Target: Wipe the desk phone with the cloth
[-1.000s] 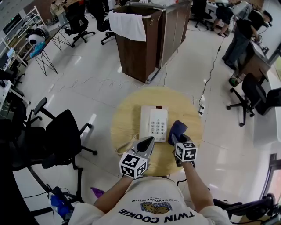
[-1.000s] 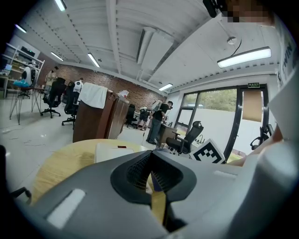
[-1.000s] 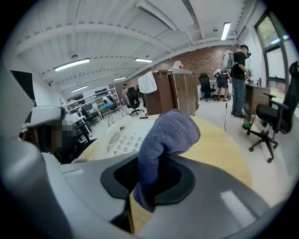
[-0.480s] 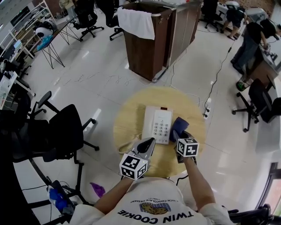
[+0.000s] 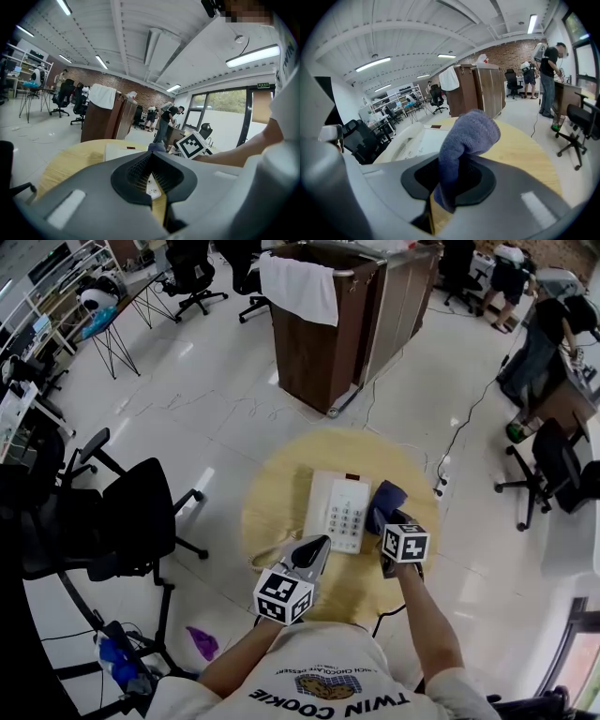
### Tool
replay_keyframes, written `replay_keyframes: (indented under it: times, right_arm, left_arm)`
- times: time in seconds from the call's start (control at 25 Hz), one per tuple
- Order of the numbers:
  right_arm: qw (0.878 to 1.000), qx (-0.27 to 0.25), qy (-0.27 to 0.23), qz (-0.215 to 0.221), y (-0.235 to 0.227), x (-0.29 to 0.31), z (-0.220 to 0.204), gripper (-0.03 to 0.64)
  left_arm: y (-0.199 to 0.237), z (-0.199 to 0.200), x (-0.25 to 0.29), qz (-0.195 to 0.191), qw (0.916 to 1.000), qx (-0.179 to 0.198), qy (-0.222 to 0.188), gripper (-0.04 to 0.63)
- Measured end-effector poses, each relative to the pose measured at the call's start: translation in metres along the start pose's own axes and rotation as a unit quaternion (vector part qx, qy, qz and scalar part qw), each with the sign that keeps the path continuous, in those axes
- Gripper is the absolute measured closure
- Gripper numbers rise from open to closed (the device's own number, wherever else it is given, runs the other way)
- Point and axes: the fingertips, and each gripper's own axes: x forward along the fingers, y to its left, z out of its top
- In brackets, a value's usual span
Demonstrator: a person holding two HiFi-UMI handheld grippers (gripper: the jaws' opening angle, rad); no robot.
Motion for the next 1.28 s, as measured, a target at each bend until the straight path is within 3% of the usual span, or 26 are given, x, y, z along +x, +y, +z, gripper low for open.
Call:
replay_keyframes:
  times: [0.92,1.28]
  right_arm:
    - [0.998,-0.049,0.021,0.012,-0.034,0.052,0.071,0.545]
    - [0.991,-0.118,0.053,0.038,-0.026,0.068,0.090,0.545]
  left_arm:
    - [0.011,-0.001,0.009,0.014,0.9998,-0.008,0.007,0.604]
    - [0.015,-0.003,0.013,0.014,0.9998,-0.009,0.014,0.604]
